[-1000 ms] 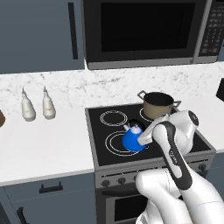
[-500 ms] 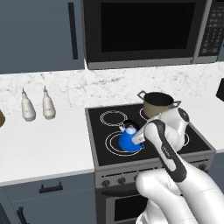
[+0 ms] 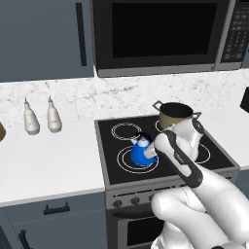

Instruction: Pick the kettle from the counter and place it on a stove burner. Then turn the burner on.

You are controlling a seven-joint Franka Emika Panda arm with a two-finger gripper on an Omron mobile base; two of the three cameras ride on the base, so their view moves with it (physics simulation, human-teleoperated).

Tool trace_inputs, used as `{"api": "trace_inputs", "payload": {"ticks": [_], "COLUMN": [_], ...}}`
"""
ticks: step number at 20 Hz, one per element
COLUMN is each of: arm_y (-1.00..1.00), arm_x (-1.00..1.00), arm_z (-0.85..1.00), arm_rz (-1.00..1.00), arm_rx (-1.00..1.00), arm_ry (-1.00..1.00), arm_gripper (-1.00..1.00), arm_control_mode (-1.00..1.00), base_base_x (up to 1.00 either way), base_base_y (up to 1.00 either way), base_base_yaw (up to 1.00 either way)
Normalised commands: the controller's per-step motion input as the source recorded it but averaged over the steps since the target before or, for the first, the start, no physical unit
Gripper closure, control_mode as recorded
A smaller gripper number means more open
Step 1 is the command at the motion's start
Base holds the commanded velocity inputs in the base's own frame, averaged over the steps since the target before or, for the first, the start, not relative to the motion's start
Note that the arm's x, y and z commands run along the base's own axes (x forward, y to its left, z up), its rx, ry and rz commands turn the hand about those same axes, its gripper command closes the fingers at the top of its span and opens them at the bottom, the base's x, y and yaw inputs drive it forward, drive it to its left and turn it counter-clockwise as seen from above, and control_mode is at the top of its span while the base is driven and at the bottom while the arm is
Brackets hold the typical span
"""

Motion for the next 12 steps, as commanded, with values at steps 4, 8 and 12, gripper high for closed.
{"api": "trace_inputs", "payload": {"ticks": [4, 8, 12], "arm_y": [0.00, 0.05, 0.14], "arm_x": [0.23, 0.18, 0.14], "arm_z": [-0.68, -0.65, -0.62], "arm_rz": [0.00, 0.00, 0.00], "arm_rx": [-0.03, -0.03, -0.02], "arm_ry": [-0.12, -0.07, -0.03], "arm_gripper": [1.00, 1.00, 1.00], "arm_control_mode": [-1.00, -1.00, -1.00], "base_base_x": [0.00, 0.00, 0.00], "base_base_y": [0.00, 0.00, 0.00], "base_base_yaw": [0.00, 0.00, 0.00]}}
